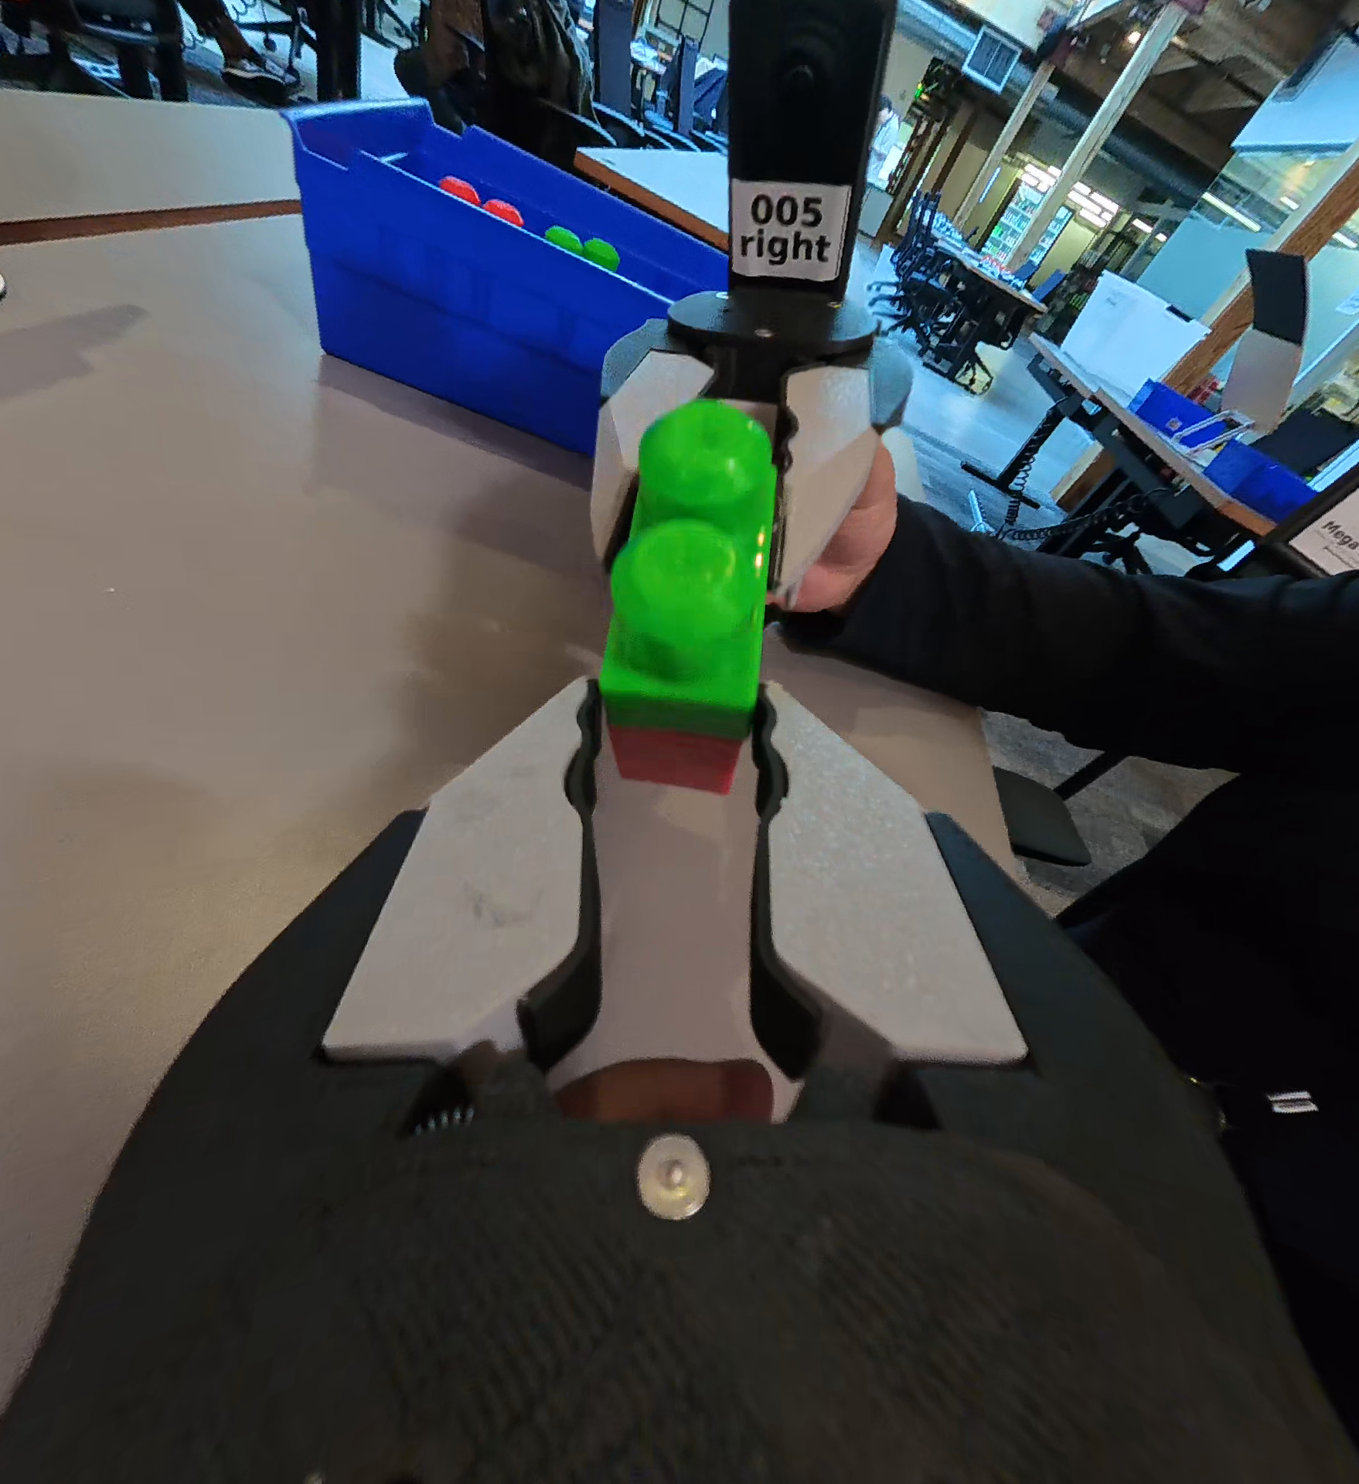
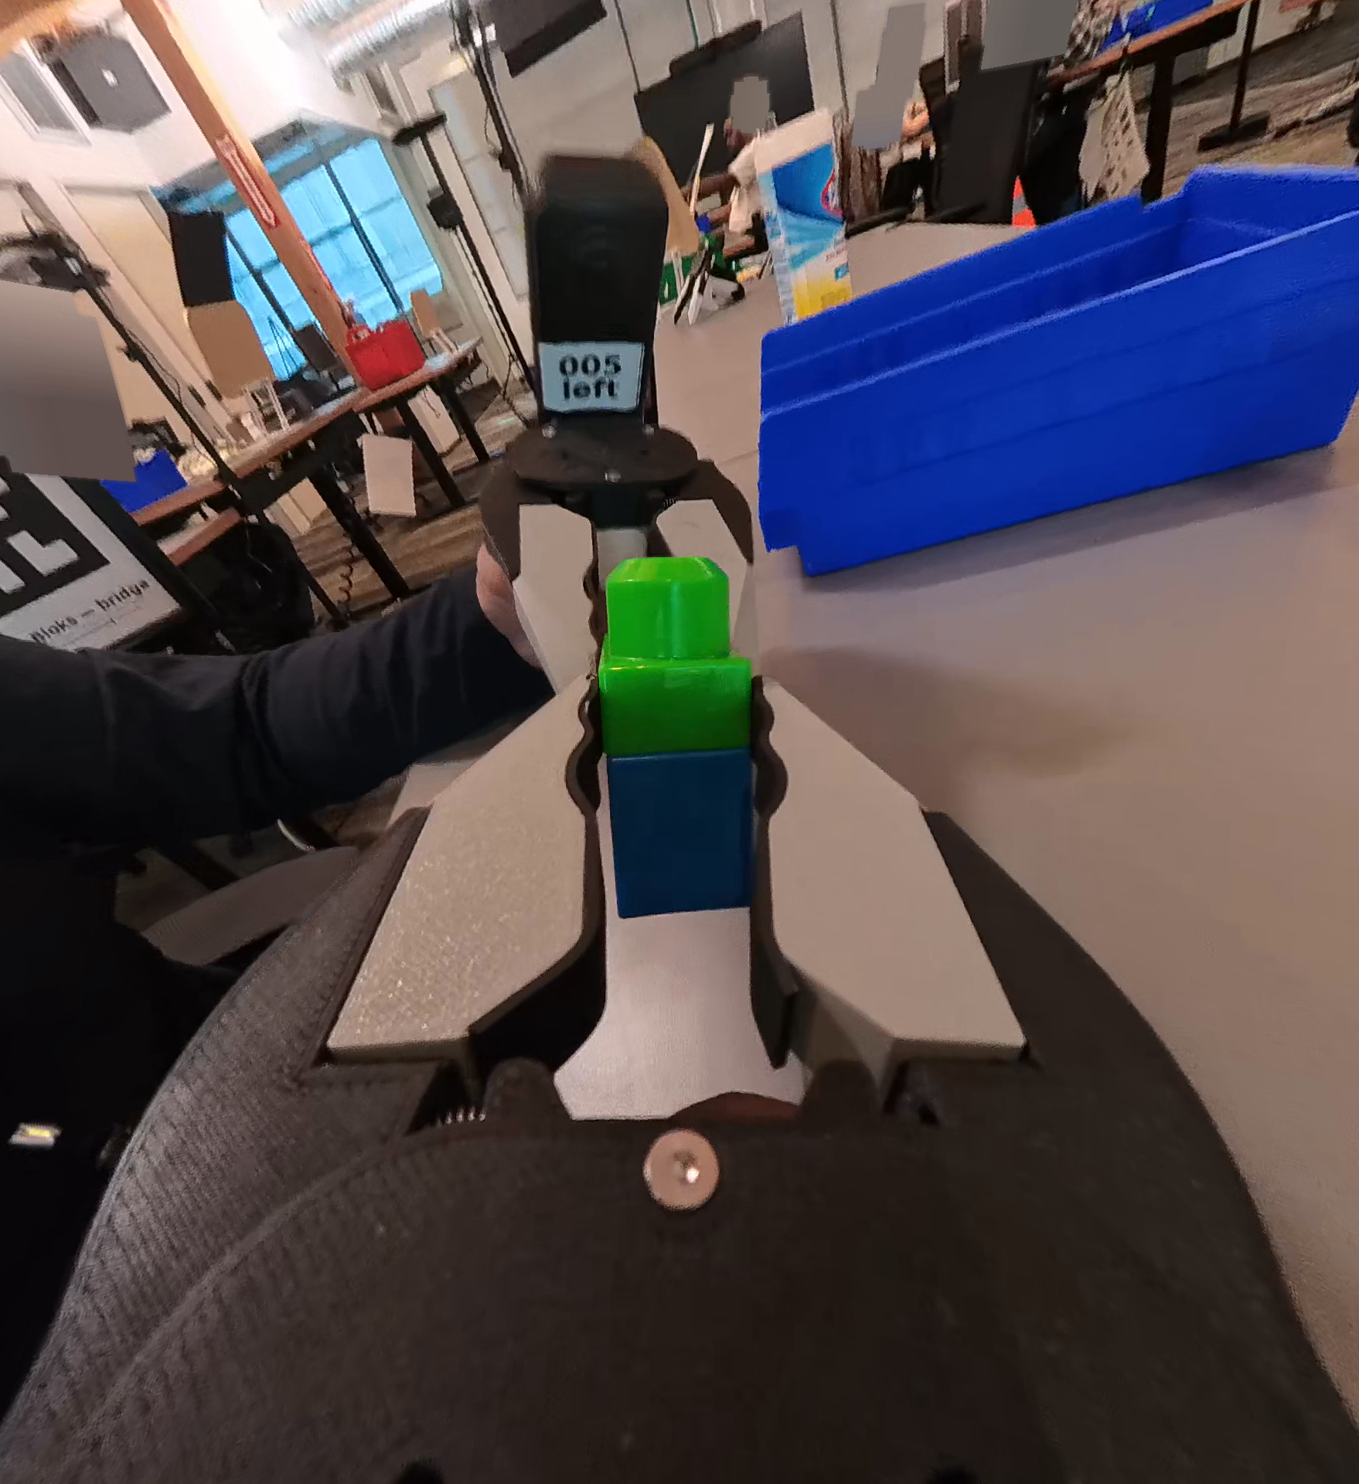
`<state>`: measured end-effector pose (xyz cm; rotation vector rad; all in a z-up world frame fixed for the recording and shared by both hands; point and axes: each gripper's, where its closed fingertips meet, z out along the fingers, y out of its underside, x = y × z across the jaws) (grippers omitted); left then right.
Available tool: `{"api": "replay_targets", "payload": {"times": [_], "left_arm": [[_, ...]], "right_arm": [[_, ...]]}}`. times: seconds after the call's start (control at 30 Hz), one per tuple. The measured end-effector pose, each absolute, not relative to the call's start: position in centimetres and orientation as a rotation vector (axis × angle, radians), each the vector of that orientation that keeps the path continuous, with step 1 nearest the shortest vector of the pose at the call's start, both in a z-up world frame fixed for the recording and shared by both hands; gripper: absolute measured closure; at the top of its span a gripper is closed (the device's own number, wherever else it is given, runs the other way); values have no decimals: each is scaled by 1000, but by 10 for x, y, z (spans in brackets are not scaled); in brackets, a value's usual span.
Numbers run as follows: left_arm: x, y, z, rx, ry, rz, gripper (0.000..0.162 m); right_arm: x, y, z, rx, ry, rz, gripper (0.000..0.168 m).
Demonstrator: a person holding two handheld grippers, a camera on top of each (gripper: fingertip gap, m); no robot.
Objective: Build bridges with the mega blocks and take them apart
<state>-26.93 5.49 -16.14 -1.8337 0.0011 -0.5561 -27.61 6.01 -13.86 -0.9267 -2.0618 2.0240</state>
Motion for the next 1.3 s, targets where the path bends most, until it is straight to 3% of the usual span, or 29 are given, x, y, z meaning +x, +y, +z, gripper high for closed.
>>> {"api": "replay_targets", "payload": {"times": [0.23,0.37,0.73,0.97,1.17,1.23,1.3], "left_arm": [[-263,58,-155,-1774,-1,-627,127],[-262,61,-149,-1721,-27,-675,121],[-263,56,-155,-1792,25,-577,128],[-247,57,-183,-1942,98,-593,128],[-243,57,-183,-1950,114,-594,128],[-244,56,-182,-1949,115,-598,128],[-243,56,-182,-1948,116,-609,128]], "right_arm": [[-280,79,-105,-968,-1748,2299,135],[-283,74,-107,-981,-1718,2313,135],[-276,63,-123,-975,-1935,2274,133],[-272,75,-124,-924,-2033,1997,113],[-265,47,-155,-888,-2248,1874,114],[-263,43,-156,-887,-2258,1913,131],[-262,43,-155,-903,-2265,1955,132]]}}
